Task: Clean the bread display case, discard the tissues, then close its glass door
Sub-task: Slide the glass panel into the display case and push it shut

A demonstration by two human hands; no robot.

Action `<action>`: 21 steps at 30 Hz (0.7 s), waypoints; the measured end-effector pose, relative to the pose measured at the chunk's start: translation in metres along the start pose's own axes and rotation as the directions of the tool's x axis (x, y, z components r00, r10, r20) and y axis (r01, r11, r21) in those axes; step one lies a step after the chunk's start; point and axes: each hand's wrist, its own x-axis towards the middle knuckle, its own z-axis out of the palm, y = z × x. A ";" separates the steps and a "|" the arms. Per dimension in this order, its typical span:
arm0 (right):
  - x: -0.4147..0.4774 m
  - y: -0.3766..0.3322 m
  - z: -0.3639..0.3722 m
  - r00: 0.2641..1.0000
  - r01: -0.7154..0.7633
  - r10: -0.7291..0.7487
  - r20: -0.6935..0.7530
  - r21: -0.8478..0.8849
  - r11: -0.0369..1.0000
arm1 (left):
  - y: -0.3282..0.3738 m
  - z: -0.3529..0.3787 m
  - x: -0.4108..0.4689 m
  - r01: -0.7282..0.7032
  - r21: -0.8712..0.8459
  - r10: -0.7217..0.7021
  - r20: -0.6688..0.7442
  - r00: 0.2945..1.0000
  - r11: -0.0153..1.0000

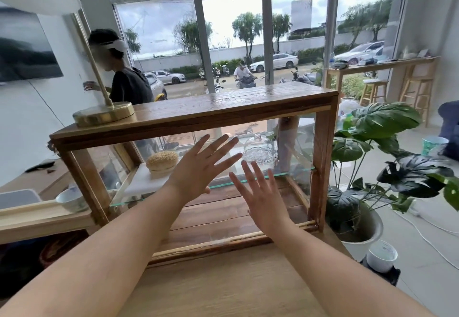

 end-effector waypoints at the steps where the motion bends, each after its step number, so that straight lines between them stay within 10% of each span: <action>1: 0.002 0.000 0.000 1.000 0.004 -0.004 -0.010 -0.012 1.000 | -0.001 0.001 -0.002 0.006 0.002 -0.006 -0.002 1.000 1.000; 21: 0.008 0.027 0.006 0.999 0.002 -0.005 -0.038 -0.083 0.997 | 0.018 -0.001 0.021 0.047 -0.048 -0.052 -0.104 0.993 0.998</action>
